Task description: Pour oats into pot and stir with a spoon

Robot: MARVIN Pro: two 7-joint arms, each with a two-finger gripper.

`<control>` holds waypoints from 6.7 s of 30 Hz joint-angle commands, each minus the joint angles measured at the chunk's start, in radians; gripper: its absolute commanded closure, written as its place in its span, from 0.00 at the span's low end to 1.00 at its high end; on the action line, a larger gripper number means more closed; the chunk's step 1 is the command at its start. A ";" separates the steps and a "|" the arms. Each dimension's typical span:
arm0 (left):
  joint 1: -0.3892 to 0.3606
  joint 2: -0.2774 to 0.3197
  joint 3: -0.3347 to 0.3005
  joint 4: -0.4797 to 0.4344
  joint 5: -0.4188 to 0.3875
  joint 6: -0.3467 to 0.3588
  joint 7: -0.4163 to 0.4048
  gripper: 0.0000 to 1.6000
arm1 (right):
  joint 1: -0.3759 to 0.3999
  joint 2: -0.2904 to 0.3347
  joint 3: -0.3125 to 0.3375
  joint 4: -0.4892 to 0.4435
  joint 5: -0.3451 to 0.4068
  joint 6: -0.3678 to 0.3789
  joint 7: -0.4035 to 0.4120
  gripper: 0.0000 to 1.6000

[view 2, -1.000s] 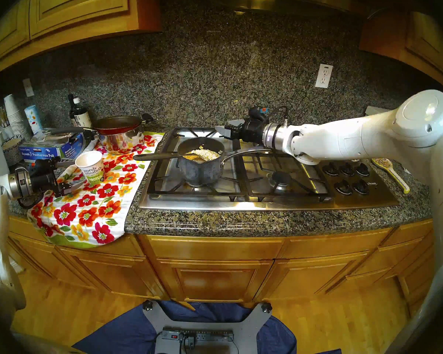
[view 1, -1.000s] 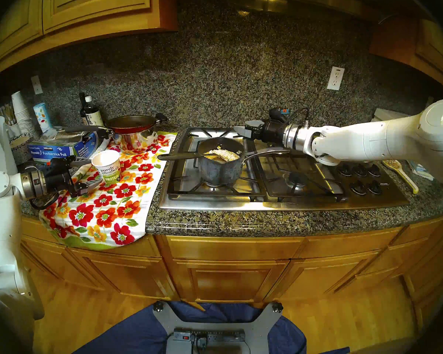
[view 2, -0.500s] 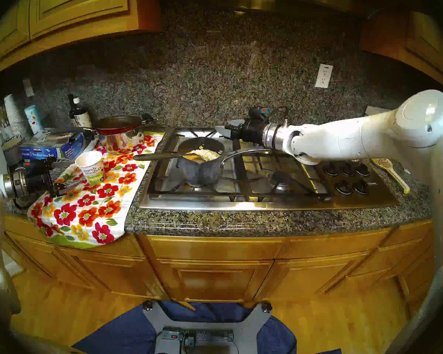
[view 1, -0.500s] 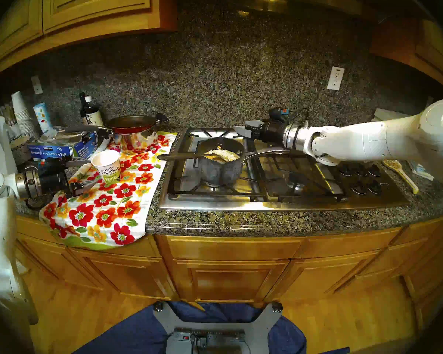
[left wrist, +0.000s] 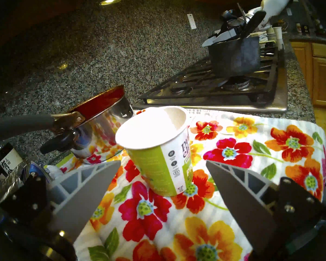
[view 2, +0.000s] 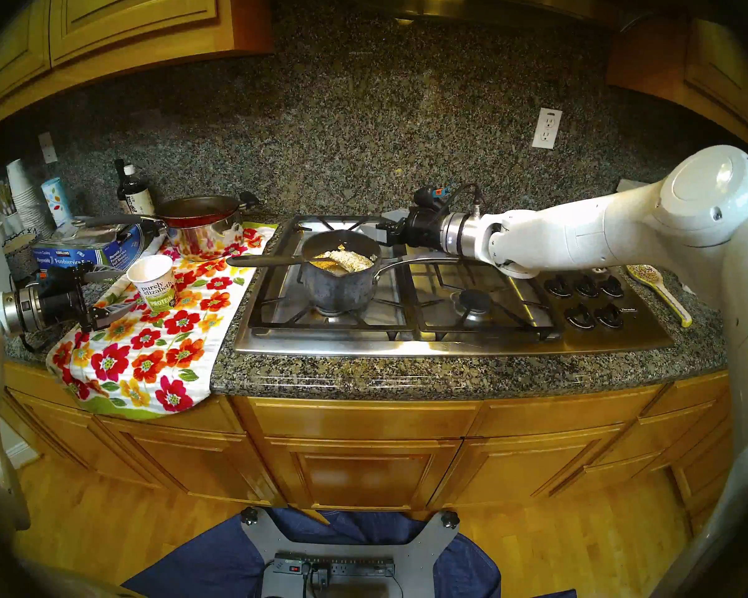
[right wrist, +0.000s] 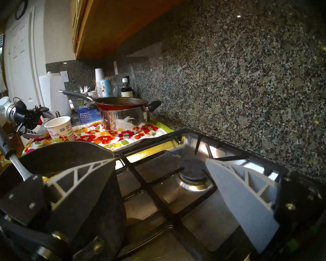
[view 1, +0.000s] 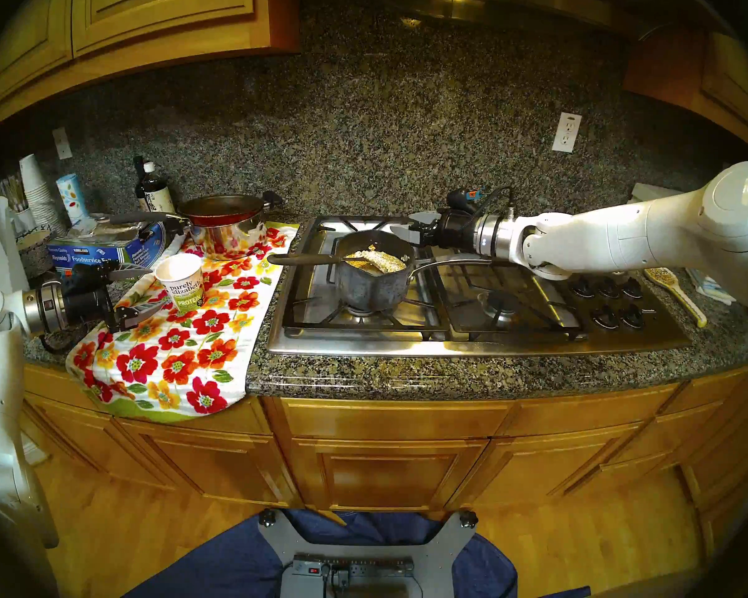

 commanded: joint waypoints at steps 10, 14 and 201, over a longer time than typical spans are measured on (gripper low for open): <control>-0.014 0.023 -0.005 -0.019 -0.022 -0.005 0.002 0.00 | 0.156 0.012 0.067 -0.046 0.016 0.015 -0.012 0.00; -0.014 0.024 -0.004 -0.019 -0.024 -0.006 0.002 0.00 | 0.174 0.009 0.062 -0.059 0.002 0.028 -0.009 0.00; 0.002 0.055 0.031 -0.008 -0.077 -0.017 0.002 0.00 | 0.442 -0.146 -0.020 -0.647 -0.613 -0.074 -1.000 1.00</control>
